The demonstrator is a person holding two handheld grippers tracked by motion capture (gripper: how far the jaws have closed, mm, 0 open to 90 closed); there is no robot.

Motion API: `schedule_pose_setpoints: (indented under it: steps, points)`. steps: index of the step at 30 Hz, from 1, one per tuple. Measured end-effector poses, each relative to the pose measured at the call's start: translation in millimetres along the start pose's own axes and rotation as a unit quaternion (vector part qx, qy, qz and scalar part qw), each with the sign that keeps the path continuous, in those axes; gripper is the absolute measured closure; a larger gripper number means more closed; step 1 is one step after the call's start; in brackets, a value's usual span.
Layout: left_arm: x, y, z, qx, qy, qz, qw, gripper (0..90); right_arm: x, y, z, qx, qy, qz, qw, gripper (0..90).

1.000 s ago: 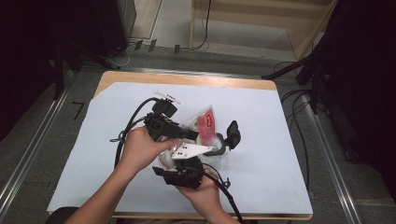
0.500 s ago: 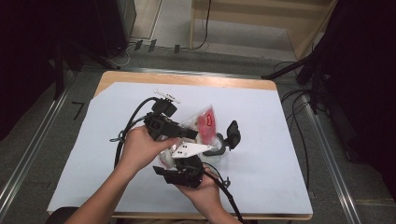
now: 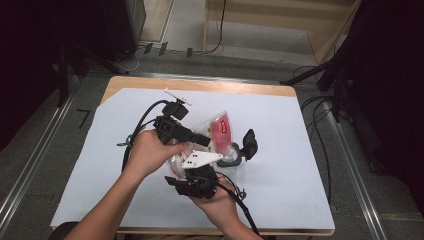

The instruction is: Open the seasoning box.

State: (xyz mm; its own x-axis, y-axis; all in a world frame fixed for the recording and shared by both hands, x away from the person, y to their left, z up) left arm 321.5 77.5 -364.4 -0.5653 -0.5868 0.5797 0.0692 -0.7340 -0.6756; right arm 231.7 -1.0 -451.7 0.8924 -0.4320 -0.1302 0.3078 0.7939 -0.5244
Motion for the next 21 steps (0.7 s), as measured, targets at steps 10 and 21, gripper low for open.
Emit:
schedule_pose_setpoints:
  steps: [10, 21]
  points:
    - [-7.5, 3.5, 7.0, -0.016, -0.021, -0.009, 0.9996, 71.2, 2.8, 3.5, 2.9, 0.003, 0.025, 0.004, 0.9997, 62.1]
    - [-2.1, 1.2, 8.0, -0.002, -0.012, -0.006, 0.9999, 66.7, 1.9, -1.0, 8.5, 0.010, 0.054, 0.020, 0.9983, 63.6]
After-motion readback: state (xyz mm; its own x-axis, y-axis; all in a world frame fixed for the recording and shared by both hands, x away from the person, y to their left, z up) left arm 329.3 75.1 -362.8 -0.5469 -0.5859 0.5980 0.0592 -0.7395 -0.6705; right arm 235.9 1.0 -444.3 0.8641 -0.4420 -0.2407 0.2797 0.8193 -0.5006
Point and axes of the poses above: each handheld gripper's, and its own axes: y roughly forward along the jaws, z roughly out of its top, x roughly to its right, the point moved 3 cm from there along y, roughly forward along the jaws, and after that the axes turned 6 degrees about -y, right-handed, at the moved point
